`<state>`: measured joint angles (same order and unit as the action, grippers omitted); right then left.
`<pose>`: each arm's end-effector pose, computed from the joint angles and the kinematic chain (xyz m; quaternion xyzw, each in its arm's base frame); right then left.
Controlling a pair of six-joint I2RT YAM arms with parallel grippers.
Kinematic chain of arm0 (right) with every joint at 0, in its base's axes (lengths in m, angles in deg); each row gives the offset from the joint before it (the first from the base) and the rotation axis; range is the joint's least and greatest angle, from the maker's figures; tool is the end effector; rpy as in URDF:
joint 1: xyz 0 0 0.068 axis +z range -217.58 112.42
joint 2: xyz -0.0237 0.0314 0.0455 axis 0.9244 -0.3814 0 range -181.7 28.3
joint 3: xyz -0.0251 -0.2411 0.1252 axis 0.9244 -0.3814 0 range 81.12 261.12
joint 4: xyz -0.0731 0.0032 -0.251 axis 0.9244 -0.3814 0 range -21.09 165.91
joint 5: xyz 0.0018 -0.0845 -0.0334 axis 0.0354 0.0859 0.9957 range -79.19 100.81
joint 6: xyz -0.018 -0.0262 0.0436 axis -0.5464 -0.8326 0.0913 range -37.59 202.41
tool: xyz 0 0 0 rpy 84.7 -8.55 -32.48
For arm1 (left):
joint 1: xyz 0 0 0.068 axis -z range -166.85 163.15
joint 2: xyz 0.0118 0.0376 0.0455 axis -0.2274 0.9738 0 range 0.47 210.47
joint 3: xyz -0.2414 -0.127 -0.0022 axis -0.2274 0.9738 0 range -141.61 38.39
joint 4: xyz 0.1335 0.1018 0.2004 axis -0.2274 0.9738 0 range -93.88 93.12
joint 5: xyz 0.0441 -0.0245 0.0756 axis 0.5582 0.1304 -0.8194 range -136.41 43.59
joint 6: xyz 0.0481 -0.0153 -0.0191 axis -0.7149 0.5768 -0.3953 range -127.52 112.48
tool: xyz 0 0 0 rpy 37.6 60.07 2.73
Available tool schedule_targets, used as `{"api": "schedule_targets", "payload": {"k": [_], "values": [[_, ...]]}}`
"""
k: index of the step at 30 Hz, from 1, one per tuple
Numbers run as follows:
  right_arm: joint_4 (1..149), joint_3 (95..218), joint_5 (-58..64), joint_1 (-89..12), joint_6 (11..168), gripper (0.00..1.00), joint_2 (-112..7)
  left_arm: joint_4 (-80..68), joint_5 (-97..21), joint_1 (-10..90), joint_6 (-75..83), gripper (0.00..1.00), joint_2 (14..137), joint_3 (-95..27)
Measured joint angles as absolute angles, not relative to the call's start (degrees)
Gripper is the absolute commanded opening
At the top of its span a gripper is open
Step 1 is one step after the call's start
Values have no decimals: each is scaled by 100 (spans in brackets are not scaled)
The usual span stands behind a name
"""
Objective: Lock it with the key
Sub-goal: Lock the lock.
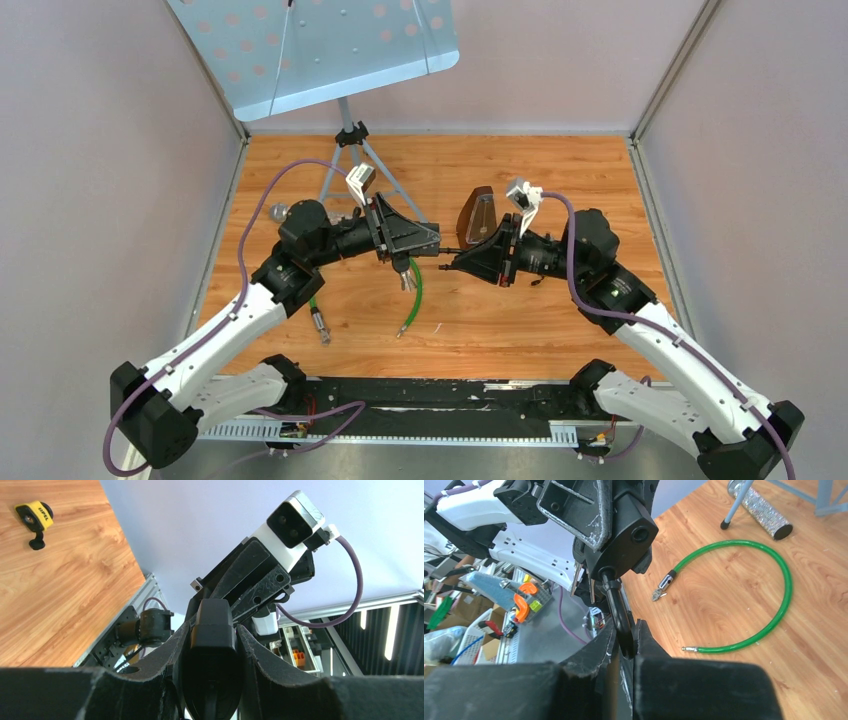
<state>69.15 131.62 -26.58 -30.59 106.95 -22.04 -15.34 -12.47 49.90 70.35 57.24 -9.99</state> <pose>0.1451 0.1364 0.3656 -0.2887 0.6800 0.5279 0.4190 0.1723 -0.1535 0.3634 -0.0327 0.6905 -0.6926 0.2060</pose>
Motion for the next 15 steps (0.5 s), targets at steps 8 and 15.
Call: {"api": "schedule_targets", "payload": {"k": [8, 15], "values": [[6936, 12954, -2409, -2936, 9862, 1, -1958, -1482, -1068, 5023, 6794, 0, 5623, -855], [7162, 12528, -2203, -2834, 9055, 9, -1805, -1320, -994, 5018, 6613, 0, 5623, -632]]}}
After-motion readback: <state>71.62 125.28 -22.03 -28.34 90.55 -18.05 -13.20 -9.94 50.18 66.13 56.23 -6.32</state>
